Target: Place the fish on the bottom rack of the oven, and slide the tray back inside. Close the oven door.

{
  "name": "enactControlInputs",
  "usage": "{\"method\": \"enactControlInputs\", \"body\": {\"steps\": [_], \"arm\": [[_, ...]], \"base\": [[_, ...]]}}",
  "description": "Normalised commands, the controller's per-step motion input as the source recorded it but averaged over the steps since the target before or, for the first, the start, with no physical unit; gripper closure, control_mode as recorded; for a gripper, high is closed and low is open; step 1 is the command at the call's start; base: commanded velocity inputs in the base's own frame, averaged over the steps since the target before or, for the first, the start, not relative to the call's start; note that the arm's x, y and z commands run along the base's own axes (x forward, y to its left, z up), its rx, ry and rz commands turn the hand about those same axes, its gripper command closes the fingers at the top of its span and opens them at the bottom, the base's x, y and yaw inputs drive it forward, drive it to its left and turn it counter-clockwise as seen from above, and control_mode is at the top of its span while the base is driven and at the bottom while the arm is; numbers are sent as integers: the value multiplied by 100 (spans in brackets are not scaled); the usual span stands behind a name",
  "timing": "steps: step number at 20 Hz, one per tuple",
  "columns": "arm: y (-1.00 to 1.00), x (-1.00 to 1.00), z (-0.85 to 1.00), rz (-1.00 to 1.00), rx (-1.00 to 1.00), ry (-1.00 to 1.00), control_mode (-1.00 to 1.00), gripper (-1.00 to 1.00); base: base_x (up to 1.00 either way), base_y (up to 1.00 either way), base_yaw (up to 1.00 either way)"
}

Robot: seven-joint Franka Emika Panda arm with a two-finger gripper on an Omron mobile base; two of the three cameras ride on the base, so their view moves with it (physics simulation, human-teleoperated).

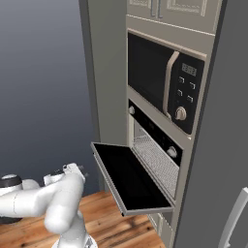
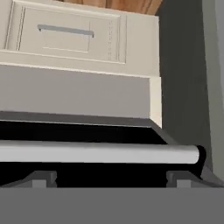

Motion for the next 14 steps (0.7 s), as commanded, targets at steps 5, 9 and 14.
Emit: {"method": "enactControlInputs", "body": {"steps": [5,9,14], "arm": [[-43,49,-83,-7,-23,19,-100,-100],[-30,2,-100,-6,-20,9,-100,-100],[-39,-9,-100,-9,-16,0,-100,-100]], "base": [[0,0,0],[0,0,0],[0,0,0]]}}
